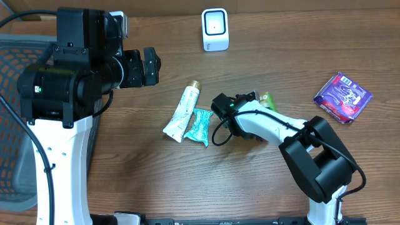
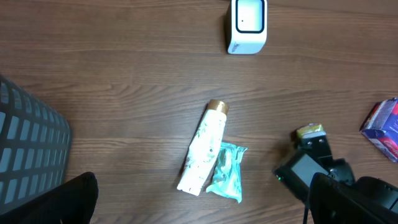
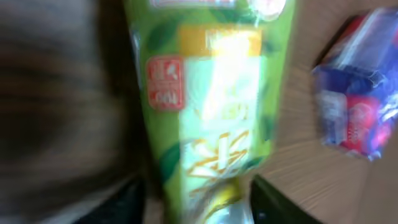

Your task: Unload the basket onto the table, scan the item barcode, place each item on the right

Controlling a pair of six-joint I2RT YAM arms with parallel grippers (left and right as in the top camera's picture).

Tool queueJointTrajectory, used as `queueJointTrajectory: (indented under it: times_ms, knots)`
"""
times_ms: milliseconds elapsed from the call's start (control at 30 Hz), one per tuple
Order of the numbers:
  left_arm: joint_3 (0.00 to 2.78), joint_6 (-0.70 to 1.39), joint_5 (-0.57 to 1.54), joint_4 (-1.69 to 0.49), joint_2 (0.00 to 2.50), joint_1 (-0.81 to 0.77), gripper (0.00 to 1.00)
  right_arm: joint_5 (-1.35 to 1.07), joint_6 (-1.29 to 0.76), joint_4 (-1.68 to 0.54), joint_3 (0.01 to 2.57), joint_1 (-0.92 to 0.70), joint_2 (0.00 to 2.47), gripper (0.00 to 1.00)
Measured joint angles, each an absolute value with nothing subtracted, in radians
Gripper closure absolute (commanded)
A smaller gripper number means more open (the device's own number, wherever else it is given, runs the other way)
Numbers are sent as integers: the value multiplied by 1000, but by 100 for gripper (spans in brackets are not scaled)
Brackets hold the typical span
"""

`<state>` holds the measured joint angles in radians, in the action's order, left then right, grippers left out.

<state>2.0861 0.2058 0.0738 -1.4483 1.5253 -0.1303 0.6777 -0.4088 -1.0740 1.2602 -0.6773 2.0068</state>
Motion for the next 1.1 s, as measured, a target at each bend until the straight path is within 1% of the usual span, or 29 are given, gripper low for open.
queueJointTrajectory:
  times_ms: [100, 200, 267, 333, 367, 533, 633, 733, 800, 900, 1000, 1100]
  knots:
    - [2086, 206, 74, -1448, 1525, -130, 0, 599, -407, -1099, 1273, -682, 2007, 39]
    - [2086, 206, 74, -1448, 1525, -130, 0, 529, -409, -1116, 1300, -682, 2001, 32]
    - [2086, 206, 74, -1448, 1525, -130, 0, 487, -411, -1116, 1320, -682, 1988, 23]
    - [2086, 206, 74, -1448, 1525, -130, 0, 443, -404, -1116, 1348, -682, 1960, 7]
    - [2086, 206, 74, -1448, 1525, -130, 0, 424, -400, -1115, 1361, -680, 1941, 1]
    - [2086, 206, 74, -1448, 1525, -130, 0, 315, -374, -1115, 1419, -637, 1789, 0]
    - [2086, 206, 74, -1448, 1525, -130, 0, 205, -369, -1124, 1434, -529, 1716, 0]
    - [2086, 206, 74, -1448, 1525, -130, 0, 78, -355, -1099, 1422, -399, 1707, 0]
    - [2086, 206, 74, -1448, 1525, -130, 0, -20, -326, -1058, 1379, -310, 1707, 0]
    - [2086, 206, 74, -1448, 1525, -130, 0, -152, -276, -997, 1290, -222, 1709, 0]
    - [2086, 206, 74, -1448, 1525, -130, 0, -244, -243, -918, 1188, -191, 1711, 0]
    - [2086, 206, 74, -1448, 1526, -130, 0, -306, -213, -833, 1102, -193, 1711, 0]
